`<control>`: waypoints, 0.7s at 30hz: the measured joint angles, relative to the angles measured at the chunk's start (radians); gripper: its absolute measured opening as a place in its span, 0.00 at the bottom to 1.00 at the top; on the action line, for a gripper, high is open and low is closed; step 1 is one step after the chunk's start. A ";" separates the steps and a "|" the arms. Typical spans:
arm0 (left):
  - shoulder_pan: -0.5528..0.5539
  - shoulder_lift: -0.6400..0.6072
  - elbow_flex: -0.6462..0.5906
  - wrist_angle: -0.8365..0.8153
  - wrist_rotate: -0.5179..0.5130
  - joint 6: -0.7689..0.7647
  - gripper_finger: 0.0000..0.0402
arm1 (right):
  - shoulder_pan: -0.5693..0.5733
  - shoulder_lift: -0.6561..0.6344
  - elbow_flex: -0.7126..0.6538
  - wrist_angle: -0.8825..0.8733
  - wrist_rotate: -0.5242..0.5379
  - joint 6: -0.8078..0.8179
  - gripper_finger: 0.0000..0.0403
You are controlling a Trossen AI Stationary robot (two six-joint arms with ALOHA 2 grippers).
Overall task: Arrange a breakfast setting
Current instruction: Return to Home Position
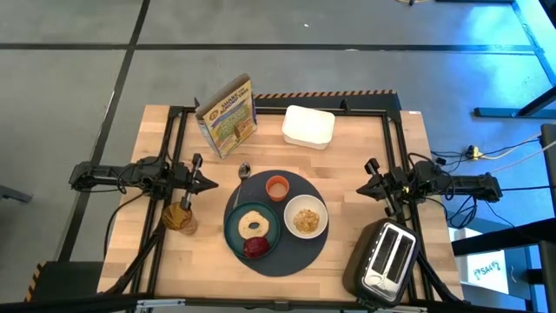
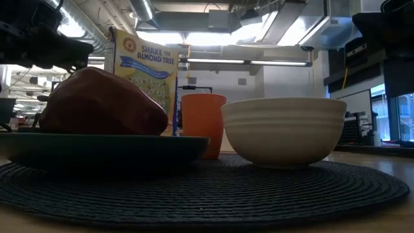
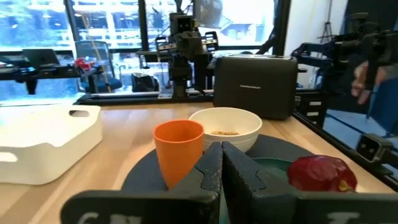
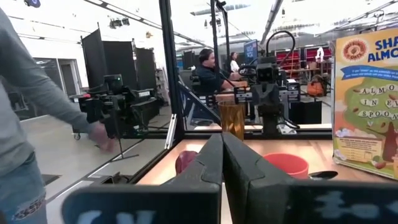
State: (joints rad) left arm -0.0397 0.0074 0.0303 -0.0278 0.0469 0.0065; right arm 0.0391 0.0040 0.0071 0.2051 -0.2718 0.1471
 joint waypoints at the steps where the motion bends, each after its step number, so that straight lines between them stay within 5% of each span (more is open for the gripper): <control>1: 0.000 0.000 0.000 -0.001 -0.008 -0.001 0.00 | 0.000 0.000 0.000 0.000 0.000 0.000 0.00; 21: 0.000 0.000 0.000 -0.001 -0.012 -0.003 0.00 | 0.000 0.000 0.000 0.000 -0.001 0.001 0.00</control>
State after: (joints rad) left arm -0.0395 0.0074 0.0299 -0.0292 0.0345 0.0038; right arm 0.0391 0.0040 0.0071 0.2054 -0.2726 0.1478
